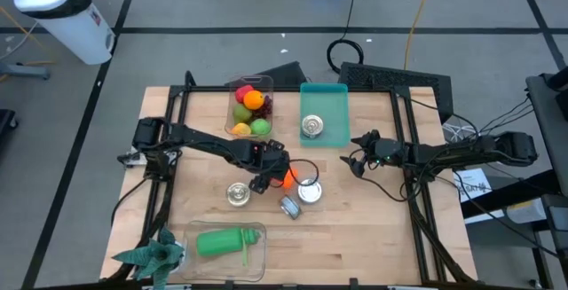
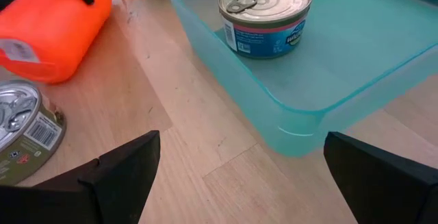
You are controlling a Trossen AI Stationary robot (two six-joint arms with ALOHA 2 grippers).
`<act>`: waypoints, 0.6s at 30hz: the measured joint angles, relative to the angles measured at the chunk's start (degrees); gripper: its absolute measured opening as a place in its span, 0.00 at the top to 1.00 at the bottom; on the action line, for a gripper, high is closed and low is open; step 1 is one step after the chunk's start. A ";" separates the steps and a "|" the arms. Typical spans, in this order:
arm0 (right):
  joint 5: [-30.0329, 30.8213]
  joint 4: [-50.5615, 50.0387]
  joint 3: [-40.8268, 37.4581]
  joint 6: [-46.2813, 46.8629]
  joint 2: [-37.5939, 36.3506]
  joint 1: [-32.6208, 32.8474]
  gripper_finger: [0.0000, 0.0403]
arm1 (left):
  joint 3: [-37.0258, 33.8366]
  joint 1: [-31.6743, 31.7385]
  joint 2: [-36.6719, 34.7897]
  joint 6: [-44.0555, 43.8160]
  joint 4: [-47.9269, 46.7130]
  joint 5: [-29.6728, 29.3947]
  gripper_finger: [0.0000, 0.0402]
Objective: Pick & Place Food Item
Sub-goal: Put the orange tumbler into the bottom transparent bin
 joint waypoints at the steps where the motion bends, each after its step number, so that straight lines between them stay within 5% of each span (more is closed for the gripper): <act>1: 0.00 0.02 0.00 -0.02 0.00 0.00 0.02 | 0.02 0.26 0.34 -1.02 0.84 0.37 0.09; 12: 0.01 0.14 0.00 0.00 0.00 0.00 0.02 | -0.30 0.85 0.83 -1.98 1.67 -5.05 0.10; 18: 0.07 0.15 0.00 -0.02 0.00 0.00 0.02 | -0.37 1.18 -2.97 -5.05 0.85 -7.73 0.27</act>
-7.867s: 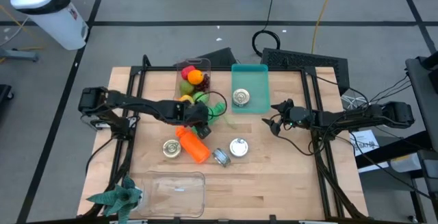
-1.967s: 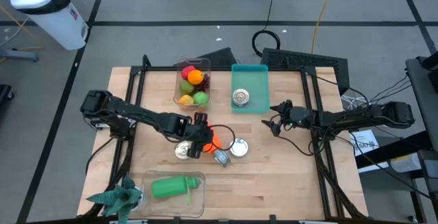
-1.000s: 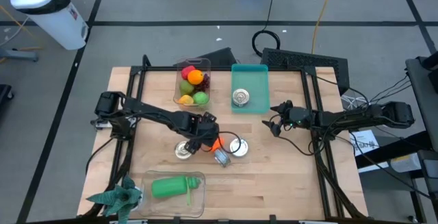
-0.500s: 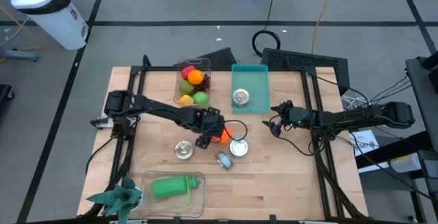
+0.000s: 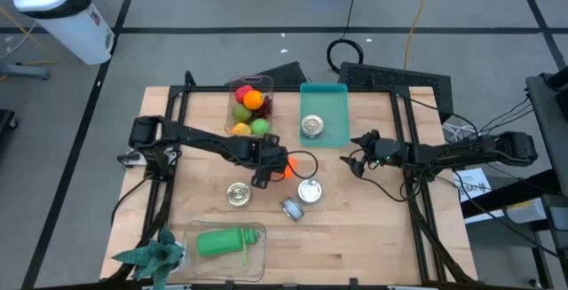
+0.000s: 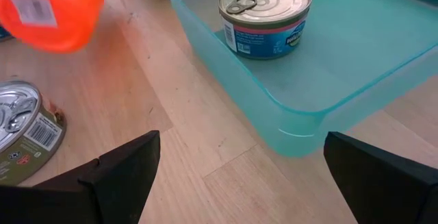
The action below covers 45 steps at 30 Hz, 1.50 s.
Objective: Pick & Place Food Item
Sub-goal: Put the orange tumbler into the bottom transparent bin
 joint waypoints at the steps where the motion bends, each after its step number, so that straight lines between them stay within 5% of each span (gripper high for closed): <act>1: 0.00 -0.02 0.00 0.00 0.00 0.00 0.02 | 0.02 0.00 -0.94 -0.60 -0.65 -0.35 0.31; 6: 0.03 -0.04 0.00 -0.02 0.01 -0.01 0.02 | 1.26 -0.82 -6.17 -7.81 -7.28 -0.52 0.44; 11: 0.04 -0.04 0.00 -0.02 0.00 0.00 0.02 | 7.38 -4.35 -11.78 -21.11 -20.52 0.10 0.45; 21: -0.02 -0.04 -0.02 0.00 0.01 -0.02 0.02 | 13.74 -16.43 -18.93 -47.18 -27.47 17.09 0.46; 33: -0.10 -0.44 -0.04 0.00 0.02 0.00 0.02 | 13.74 -34.37 -12.70 -70.24 -25.91 22.51 0.39; 45: -0.11 -0.43 -0.04 0.63 0.02 0.00 0.02 | 13.72 -37.52 -3.72 -71.14 -17.97 26.61 0.37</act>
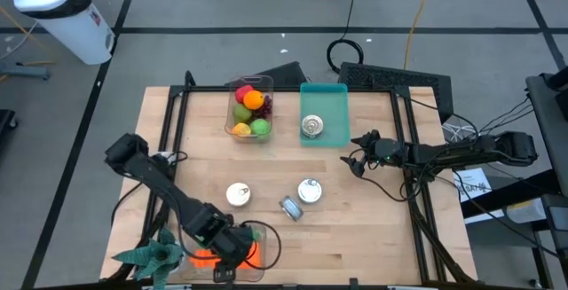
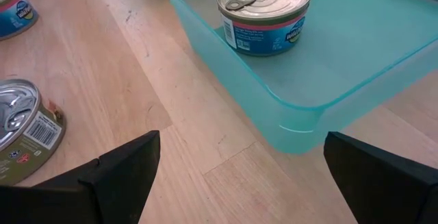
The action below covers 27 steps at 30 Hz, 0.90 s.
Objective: Pick & Place Food Item
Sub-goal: Put the orange tumbler into the bottom transparent bin
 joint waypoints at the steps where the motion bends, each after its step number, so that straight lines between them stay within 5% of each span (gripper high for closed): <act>1: 0.00 -0.01 0.00 0.00 0.00 0.00 0.02 | 0.00 -0.01 0.40 -0.53 0.02 -0.10 0.36; 13: -0.02 -0.06 0.00 0.00 -0.01 0.00 0.02 | -0.02 0.21 2.03 -2.67 0.18 -1.39 0.10; 22: -0.04 -0.08 0.00 -0.22 -0.01 0.00 0.02 | -0.02 0.85 2.03 -0.86 0.18 -0.73 0.03; 27: -0.04 -0.10 0.00 -0.22 0.00 0.00 0.02 | -0.02 3.22 2.03 0.11 0.07 7.46 0.03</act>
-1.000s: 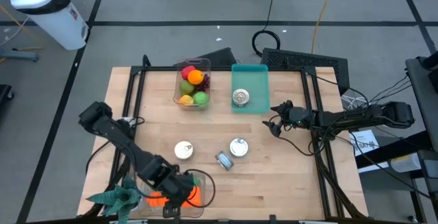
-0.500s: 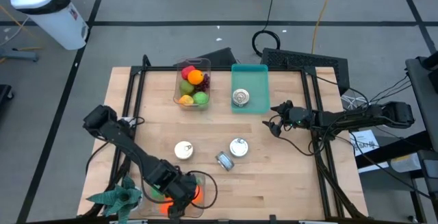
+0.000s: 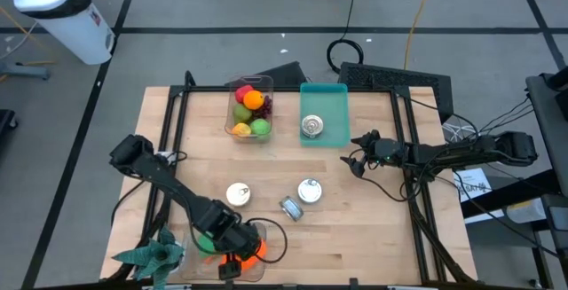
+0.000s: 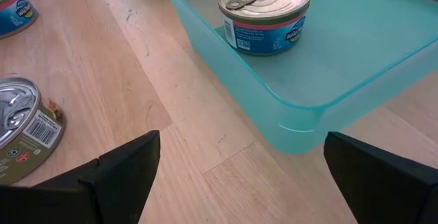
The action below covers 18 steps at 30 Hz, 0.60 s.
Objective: Pick & Place Food Item
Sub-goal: Put the orange tumbler into the bottom transparent bin
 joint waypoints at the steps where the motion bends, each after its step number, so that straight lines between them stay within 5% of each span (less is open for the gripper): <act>1: 0.00 0.00 0.00 0.00 0.00 0.00 0.02 | 0.00 0.59 -0.03 0.85 -0.04 2.26 0.03; 5: 0.00 -0.02 0.00 0.00 -0.02 0.00 0.02 | 0.00 2.06 -1.78 1.90 0.89 2.58 0.03; 13: 0.00 -0.55 0.00 0.00 0.00 0.00 0.02 | 0.00 4.32 -9.24 4.99 3.12 -13.56 0.03; 18: 0.00 -0.75 0.00 0.00 -0.02 0.00 0.02 | 0.02 4.93 -11.43 9.22 13.66 -16.37 0.03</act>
